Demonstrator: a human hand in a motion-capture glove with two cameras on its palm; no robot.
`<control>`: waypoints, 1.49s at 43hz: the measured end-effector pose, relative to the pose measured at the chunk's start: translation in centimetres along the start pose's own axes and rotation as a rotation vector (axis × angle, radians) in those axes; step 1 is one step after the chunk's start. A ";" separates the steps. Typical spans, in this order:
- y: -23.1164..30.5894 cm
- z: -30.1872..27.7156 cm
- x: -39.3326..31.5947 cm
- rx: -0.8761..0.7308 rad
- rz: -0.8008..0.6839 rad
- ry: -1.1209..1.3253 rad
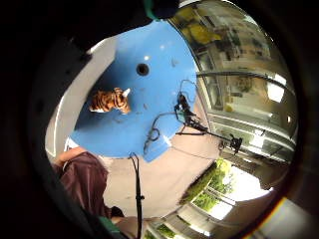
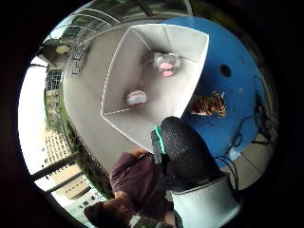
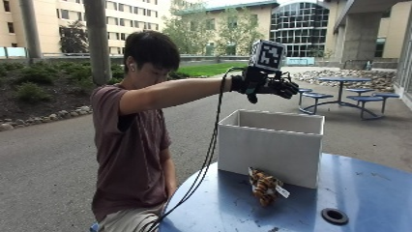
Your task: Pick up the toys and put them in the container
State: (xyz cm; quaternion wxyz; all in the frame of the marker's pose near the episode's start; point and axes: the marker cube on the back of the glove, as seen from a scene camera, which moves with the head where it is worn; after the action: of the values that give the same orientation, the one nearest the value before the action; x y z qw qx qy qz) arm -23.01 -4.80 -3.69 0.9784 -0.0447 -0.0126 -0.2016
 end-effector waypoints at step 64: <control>-1.7 10.5 10.3 0.192 0.175 -0.154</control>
State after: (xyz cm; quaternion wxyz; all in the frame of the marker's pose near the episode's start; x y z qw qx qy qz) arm -14.29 -9.48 7.35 0.9881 0.0327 -0.1028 -0.1095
